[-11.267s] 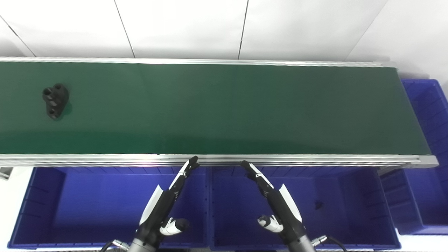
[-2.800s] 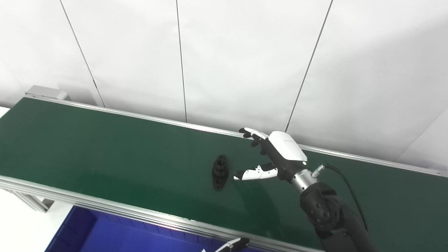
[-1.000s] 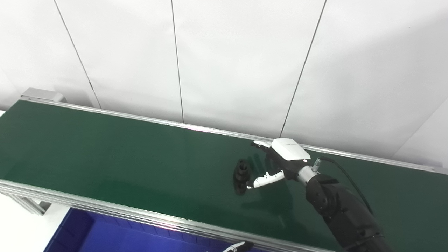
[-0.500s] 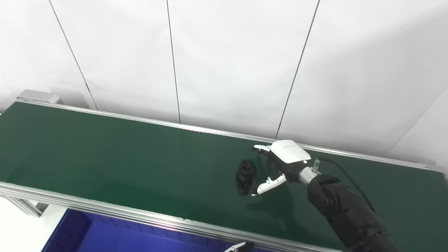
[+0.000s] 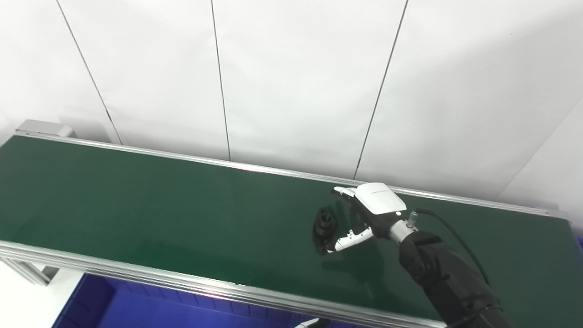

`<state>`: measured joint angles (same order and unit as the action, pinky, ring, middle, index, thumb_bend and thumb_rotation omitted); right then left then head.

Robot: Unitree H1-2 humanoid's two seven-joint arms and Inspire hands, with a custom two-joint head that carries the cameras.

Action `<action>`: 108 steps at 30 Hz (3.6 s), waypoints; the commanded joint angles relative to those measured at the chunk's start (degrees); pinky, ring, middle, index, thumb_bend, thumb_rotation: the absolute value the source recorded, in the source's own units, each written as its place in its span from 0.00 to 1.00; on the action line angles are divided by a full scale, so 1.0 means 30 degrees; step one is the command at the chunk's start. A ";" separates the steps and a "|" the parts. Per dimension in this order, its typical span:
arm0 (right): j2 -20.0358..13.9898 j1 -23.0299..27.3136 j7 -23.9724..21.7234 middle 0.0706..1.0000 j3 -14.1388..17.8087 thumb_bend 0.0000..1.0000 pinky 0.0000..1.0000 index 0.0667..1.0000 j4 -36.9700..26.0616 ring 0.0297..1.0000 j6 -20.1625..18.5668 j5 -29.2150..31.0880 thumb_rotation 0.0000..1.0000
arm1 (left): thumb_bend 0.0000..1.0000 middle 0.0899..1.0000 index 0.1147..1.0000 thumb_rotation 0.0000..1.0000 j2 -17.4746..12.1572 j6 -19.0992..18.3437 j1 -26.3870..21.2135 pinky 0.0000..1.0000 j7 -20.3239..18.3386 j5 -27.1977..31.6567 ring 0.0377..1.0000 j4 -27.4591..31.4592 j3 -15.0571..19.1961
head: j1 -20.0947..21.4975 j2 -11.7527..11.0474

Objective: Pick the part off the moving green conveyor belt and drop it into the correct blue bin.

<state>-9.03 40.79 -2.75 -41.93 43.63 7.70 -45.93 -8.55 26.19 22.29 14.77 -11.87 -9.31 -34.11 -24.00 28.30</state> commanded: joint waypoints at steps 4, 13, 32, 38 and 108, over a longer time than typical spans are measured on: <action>0.1530 -0.2307 -0.3056 0.85 -0.1571 1.00 0.53 0.91 0.1291 0.73 0.0135 0.0022 0.68 | 1.00 0.88 0.85 0.93 0.0282 0.0242 0.0472 0.84 0.0101 -0.0305 0.90 0.0631 -0.0139 | 0.0028 0.0057; 0.1364 -0.3081 -0.3458 0.80 -0.2509 1.00 0.49 0.89 0.0955 0.65 0.0068 -0.1080 0.69 | 1.00 0.89 0.87 0.92 0.0281 0.0241 0.0456 0.87 -0.0282 0.0062 0.91 0.0657 -0.0076 | 0.0072 0.0183; 0.1331 -0.3835 -0.5046 0.71 -0.5895 1.00 0.42 0.73 -0.0449 0.56 -0.1967 -0.5451 0.57 | 1.00 0.89 0.87 0.91 0.0420 0.0242 0.0395 0.88 -0.0058 -0.0131 0.91 0.0542 -0.0119 | 0.0097 0.0247; 0.1331 -0.3942 -0.6709 0.72 -0.5935 1.00 0.46 0.78 -0.0459 0.59 -0.2326 -0.5170 0.57 | 1.00 0.90 0.87 0.91 0.0419 0.0242 0.0399 0.88 -0.0026 -0.0186 0.92 0.0592 -0.0128 | 0.0097 0.0247; -0.2230 -0.5018 -1.3651 0.41 0.1188 0.51 0.24 0.51 -1.8171 0.34 -0.6153 0.3225 0.00 | 1.00 0.90 0.91 0.92 -0.0430 0.0241 0.1239 0.93 -0.0623 0.0019 0.94 0.2264 0.0604 | 0.4575 0.2946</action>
<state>-17.12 24.62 -43.71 -39.73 -7.69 -9.78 -37.41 -9.23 26.16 25.39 13.52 -11.74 -4.19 -32.30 -10.22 37.16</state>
